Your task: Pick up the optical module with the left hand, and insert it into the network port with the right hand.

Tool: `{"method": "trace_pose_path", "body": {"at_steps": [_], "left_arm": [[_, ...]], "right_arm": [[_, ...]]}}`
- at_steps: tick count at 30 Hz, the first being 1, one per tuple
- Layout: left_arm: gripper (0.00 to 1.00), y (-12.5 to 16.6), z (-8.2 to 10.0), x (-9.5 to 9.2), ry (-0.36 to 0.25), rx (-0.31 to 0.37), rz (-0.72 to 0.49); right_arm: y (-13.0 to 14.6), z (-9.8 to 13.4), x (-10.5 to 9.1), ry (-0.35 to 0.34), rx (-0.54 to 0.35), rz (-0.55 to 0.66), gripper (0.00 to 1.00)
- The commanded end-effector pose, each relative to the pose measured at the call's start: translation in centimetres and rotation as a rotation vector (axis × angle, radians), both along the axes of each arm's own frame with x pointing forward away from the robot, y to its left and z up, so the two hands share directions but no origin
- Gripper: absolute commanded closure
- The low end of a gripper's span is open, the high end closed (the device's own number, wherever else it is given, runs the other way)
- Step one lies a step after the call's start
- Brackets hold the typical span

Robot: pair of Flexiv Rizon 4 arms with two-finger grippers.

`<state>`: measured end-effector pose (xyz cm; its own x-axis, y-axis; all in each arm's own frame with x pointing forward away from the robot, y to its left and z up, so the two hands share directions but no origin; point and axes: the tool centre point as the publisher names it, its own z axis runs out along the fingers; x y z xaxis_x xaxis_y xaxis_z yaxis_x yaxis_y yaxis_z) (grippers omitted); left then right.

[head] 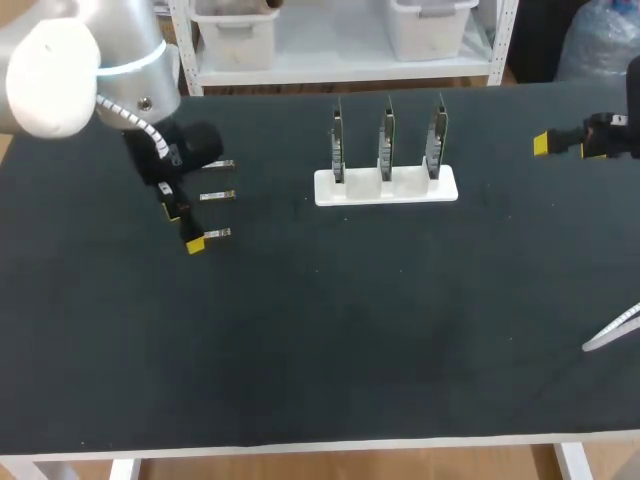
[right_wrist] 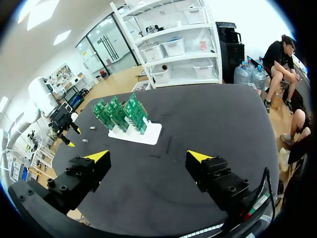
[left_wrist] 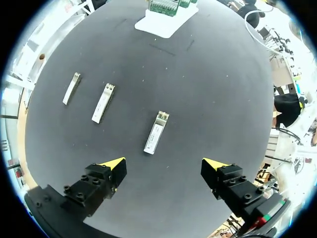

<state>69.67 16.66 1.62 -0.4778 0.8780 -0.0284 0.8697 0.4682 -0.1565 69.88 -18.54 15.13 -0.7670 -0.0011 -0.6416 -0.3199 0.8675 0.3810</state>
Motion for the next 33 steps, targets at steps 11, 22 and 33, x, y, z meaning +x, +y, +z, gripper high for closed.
{"method": "trace_pose_path", "body": {"at_steps": [11,22,33], "left_arm": [[0.00,0.0,-0.6,0.3,-0.036,-0.006,-0.010],[0.00,-0.6,-0.8,1.3,-0.036,-0.022,-0.059],[0.00,-0.9,-0.7,1.4,-0.013,-0.042,-0.065]], "right_arm": [[0.0,0.0,0.0,0.000,0.000,-0.001,0.00],[0.0,0.0,0.0,0.000,0.000,-0.001,0.00],[0.0,0.0,0.0,0.000,0.000,-0.001,0.00]]}}
